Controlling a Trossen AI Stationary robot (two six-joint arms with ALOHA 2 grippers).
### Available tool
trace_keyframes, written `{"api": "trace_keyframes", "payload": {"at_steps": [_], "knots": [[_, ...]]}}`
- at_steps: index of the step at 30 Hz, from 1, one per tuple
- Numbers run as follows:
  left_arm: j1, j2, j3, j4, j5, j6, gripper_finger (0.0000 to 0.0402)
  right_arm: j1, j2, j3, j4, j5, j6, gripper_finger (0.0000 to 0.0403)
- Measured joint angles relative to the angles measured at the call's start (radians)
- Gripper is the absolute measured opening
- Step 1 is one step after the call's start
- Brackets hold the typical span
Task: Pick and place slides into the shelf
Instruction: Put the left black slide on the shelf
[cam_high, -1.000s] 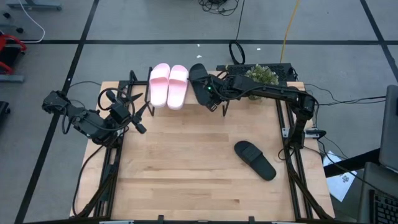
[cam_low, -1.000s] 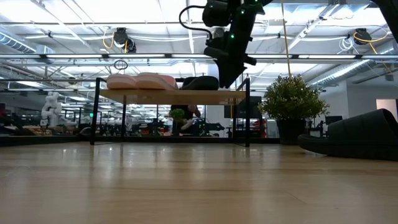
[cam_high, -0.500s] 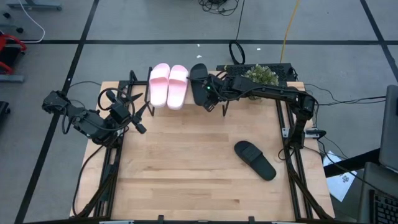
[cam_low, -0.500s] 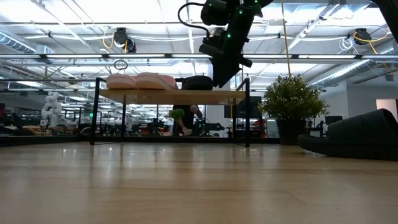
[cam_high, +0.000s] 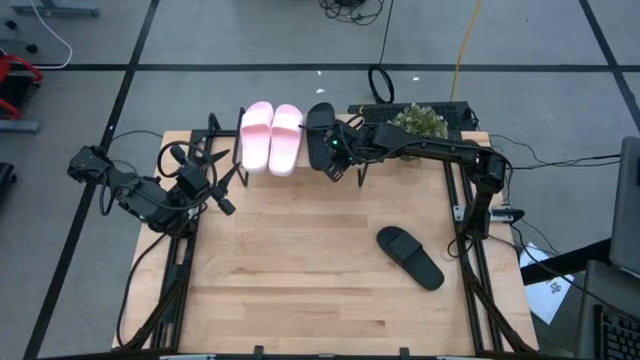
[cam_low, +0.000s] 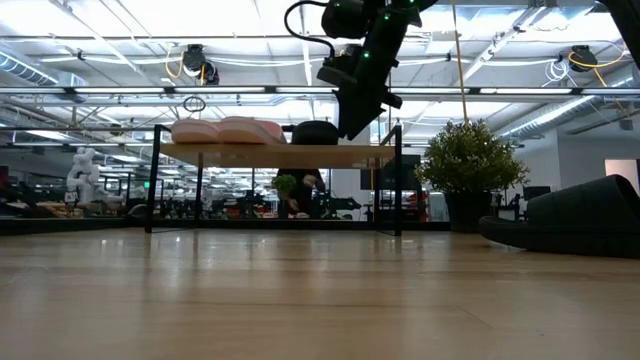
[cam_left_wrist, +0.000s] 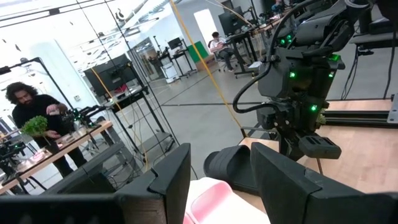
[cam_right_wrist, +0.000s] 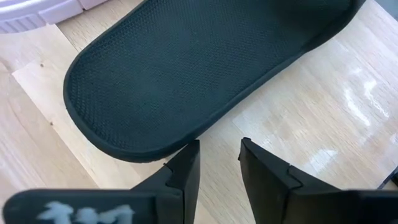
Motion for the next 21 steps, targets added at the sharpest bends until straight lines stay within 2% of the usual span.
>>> {"api": "trace_keyframes", "payload": {"at_steps": [13,18,21], "knots": [[0.000,0.000,0.000,0.000,0.000,-0.002,0.0175,-0.002,0.000,0.000,-0.029,0.004,0.000,0.0085],[0.000,0.000,0.000,0.000,0.000,0.003,0.0175,-0.005,-0.002,0.000,-0.029,0.081,-0.001,0.0084],[0.000,0.000,0.000,0.000,0.000,0.005,0.0175,-0.021,-0.009,0.001,-0.015,0.081,-0.001,0.0084]]}}
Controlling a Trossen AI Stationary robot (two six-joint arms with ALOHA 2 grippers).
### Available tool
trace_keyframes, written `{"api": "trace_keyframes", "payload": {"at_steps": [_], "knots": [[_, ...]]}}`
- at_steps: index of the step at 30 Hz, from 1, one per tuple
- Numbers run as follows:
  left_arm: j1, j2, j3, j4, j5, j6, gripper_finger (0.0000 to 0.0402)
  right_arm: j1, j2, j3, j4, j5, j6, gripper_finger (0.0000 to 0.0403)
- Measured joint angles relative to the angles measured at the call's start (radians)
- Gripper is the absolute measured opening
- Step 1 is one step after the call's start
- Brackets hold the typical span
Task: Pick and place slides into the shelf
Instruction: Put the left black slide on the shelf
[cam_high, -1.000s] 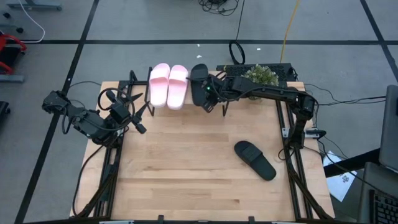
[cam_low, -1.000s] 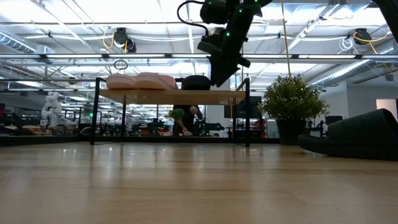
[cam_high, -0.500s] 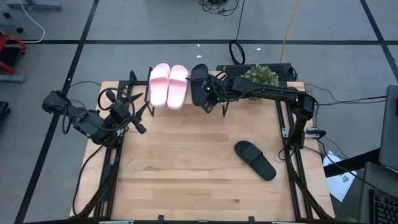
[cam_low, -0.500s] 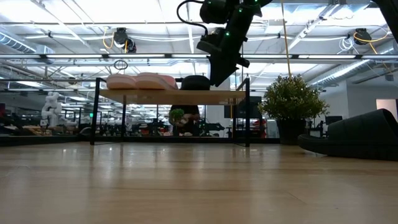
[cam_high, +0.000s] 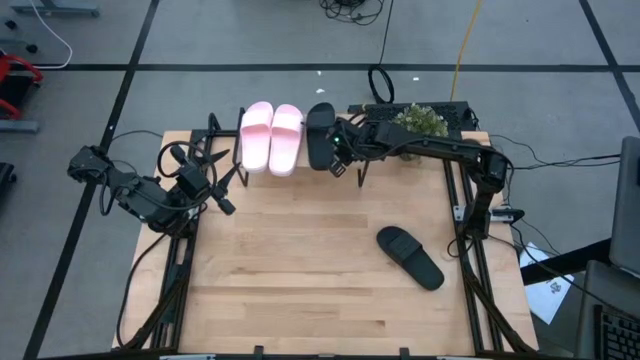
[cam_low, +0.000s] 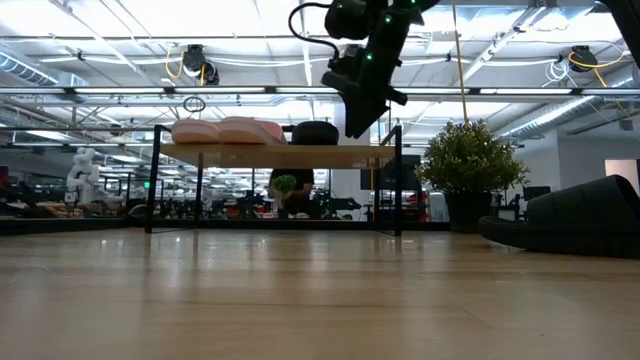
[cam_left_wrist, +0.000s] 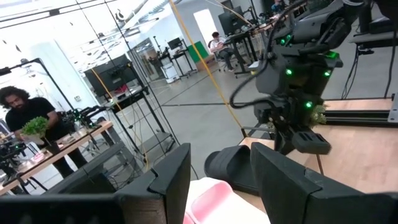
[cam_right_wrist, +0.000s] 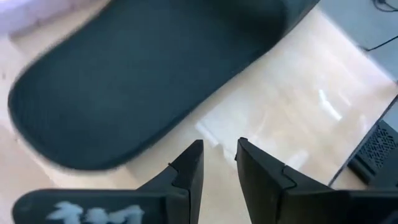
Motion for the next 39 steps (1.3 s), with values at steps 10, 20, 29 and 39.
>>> {"api": "trace_keyframes", "payload": {"at_steps": [10,20,29,39], "knots": [[0.000,0.000,0.000,0.000,0.000,0.024,0.0175,-0.071,-0.006,0.001,0.105,0.001,-0.034,0.0084],[0.000,0.000,0.000,0.000,0.000,0.032,0.0175,-0.131,-0.006,0.001,0.149,0.002,-0.046,0.0084],[0.000,0.000,0.000,0.000,-0.001,0.032,0.0175,-0.132,-0.004,0.001,0.208,-0.004,-0.059,0.0084],[0.000,0.000,0.000,0.000,-0.001,0.032,0.0175,-0.132,0.001,0.001,0.218,-0.003,-0.060,0.0084]]}}
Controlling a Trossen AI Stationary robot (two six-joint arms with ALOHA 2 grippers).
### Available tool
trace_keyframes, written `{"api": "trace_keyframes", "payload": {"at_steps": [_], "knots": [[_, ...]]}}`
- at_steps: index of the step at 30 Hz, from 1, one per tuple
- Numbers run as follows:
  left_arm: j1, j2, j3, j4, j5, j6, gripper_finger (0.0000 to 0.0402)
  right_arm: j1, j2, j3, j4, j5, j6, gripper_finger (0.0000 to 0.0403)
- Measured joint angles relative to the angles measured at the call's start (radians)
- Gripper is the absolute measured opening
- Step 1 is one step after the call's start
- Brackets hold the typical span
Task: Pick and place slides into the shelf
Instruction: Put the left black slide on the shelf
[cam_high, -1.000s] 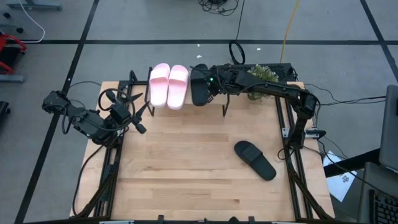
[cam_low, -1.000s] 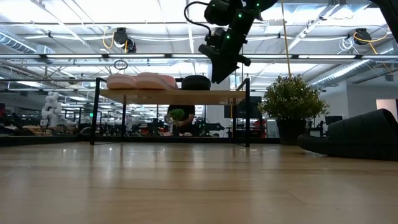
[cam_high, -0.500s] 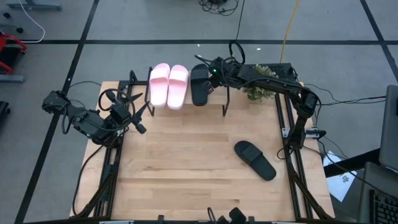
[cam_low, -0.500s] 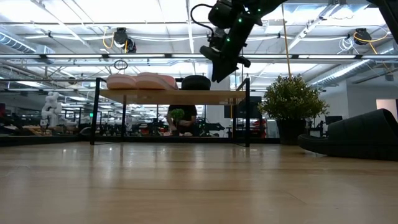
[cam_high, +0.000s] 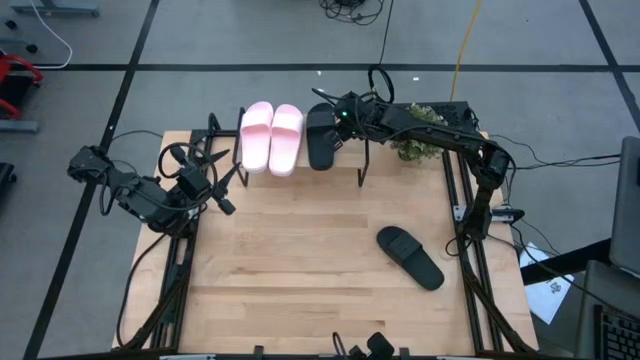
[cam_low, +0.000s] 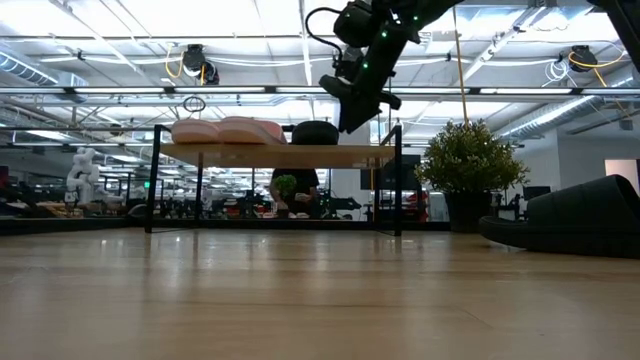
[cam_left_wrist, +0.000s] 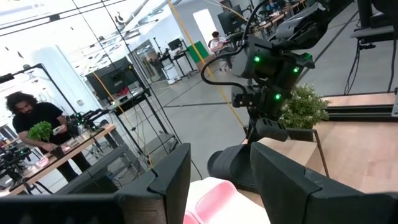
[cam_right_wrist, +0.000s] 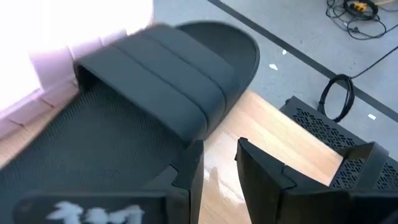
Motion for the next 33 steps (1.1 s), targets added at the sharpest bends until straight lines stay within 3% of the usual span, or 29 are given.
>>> {"api": "trace_keyframes", "payload": {"at_steps": [33], "knots": [[0.000,0.000,0.000,0.000,0.000,0.011,0.0175,0.000,0.008,0.000,0.078,-0.056,0.034,0.0084]]}}
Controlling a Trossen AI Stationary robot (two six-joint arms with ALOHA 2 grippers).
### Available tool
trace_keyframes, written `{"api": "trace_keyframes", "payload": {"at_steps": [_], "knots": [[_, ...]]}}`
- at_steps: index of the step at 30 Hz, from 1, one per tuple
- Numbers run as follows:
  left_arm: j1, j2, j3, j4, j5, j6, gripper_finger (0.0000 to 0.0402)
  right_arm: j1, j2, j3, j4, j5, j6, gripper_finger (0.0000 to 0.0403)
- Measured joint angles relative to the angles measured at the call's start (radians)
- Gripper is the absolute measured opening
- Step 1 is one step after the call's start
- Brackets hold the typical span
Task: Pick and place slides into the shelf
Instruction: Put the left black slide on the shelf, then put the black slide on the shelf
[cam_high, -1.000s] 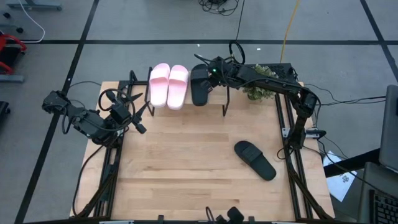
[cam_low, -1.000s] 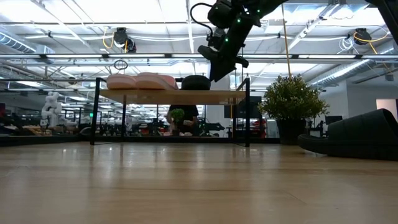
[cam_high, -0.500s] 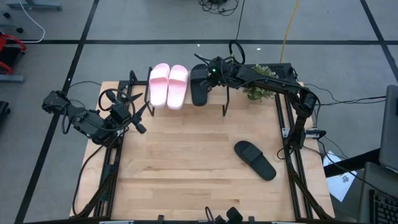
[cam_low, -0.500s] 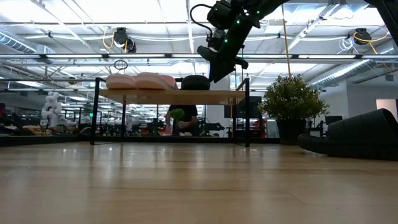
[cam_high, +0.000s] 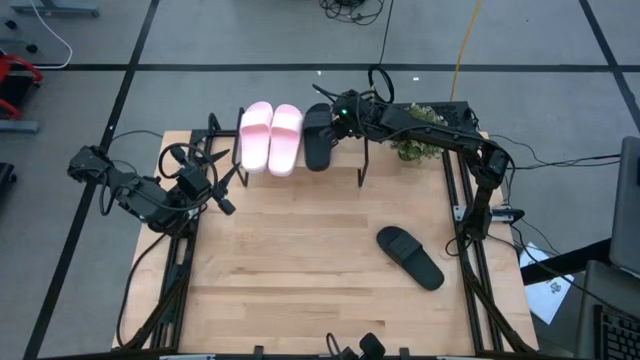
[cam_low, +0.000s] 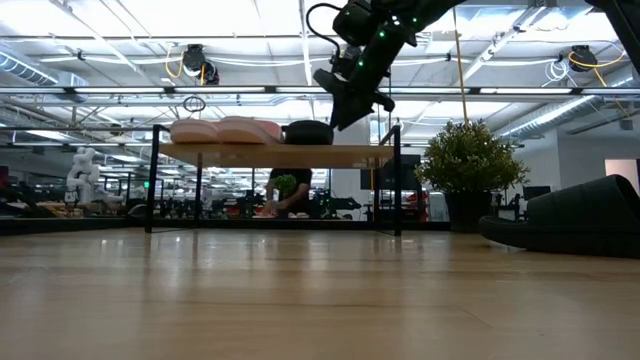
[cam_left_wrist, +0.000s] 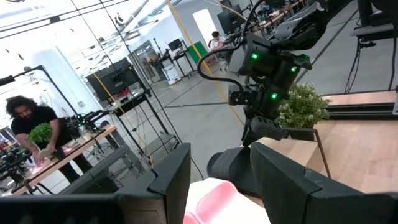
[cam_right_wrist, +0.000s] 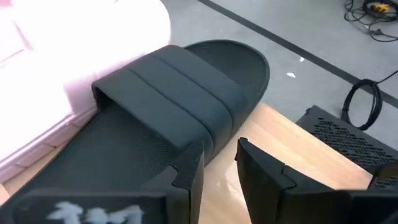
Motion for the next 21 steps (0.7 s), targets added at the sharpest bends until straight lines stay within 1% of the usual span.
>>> {"api": "trace_keyframes", "payload": {"at_steps": [4,10,17,21], "knots": [[0.000,0.000,0.000,0.000,0.000,0.000,0.0175,0.003,0.000,0.000,-0.007,0.007,-0.006,0.0084],[0.000,0.000,0.000,0.001,0.000,0.000,0.0175,0.002,-0.010,-0.001,-0.068,0.058,-0.031,0.0084],[0.000,0.000,0.000,0.023,0.000,0.001,0.0175,0.003,-0.061,-0.001,-0.060,0.059,-0.045,0.0084],[0.000,0.000,0.000,0.026,0.000,-0.002,0.0175,0.016,-0.121,-0.001,-0.121,0.049,-0.059,0.0084]]}}
